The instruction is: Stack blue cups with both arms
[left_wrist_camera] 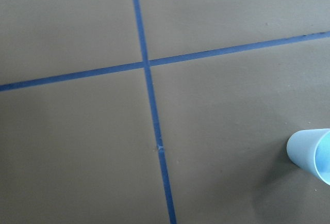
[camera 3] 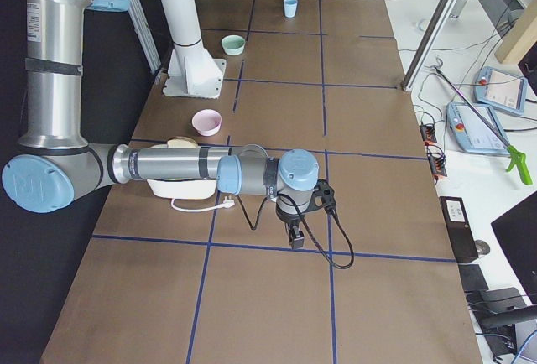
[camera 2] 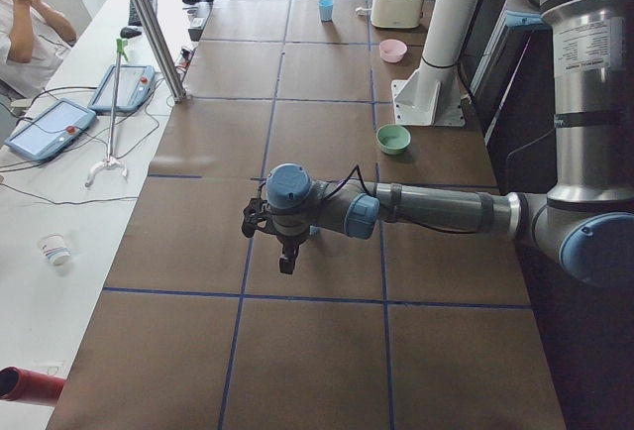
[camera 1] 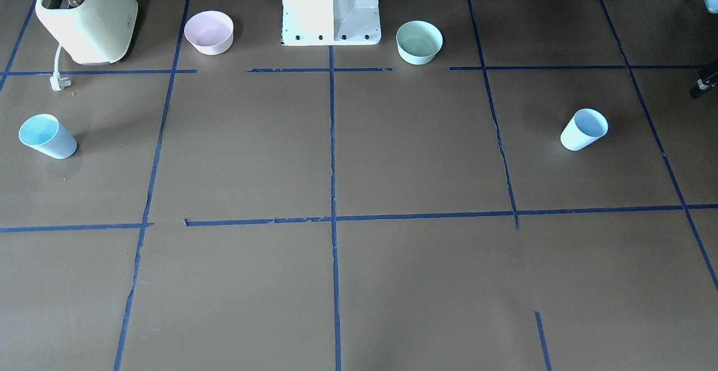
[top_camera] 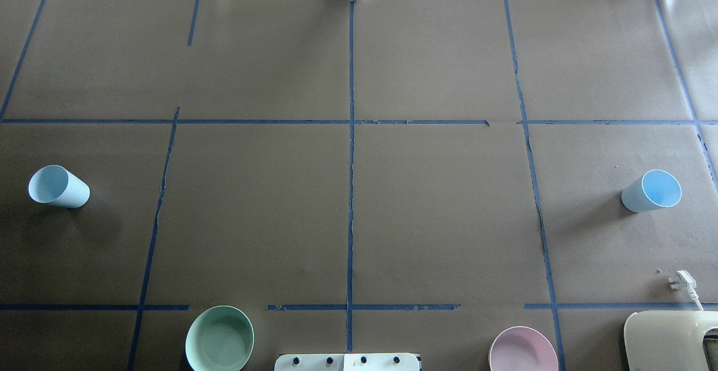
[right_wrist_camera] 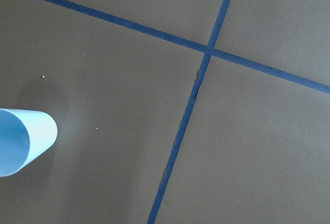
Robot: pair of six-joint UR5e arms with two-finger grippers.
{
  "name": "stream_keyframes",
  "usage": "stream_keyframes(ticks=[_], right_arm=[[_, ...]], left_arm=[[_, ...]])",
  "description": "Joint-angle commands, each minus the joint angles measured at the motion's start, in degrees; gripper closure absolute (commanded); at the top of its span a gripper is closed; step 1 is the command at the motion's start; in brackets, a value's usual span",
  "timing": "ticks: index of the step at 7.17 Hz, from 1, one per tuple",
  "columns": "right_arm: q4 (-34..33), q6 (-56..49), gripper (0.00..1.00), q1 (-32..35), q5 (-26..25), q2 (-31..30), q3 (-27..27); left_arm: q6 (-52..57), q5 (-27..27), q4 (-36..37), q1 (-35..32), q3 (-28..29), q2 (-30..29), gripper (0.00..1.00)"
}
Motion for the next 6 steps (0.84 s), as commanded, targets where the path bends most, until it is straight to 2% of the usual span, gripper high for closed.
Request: stream_keyframes(ticks=[1,2,6], right_arm=[[0.0,-0.2,0.00,-0.9,0.0,0.0,0.2],[0.0,-0.2,0.00,-0.9,0.0,0.1,0.3],[2.2,0.0,0.00,-1.1,0.4,-0.1,-0.2]], left_arm=[[-17.1,1.2,-9.8,10.5,0.5,0.2,0.00],[-19.4,2.0,-11.8,12.2,1.0,0.1,0.00],[-25.1,8.6,-12.2,20.6,1.1,-1.7,0.00]])
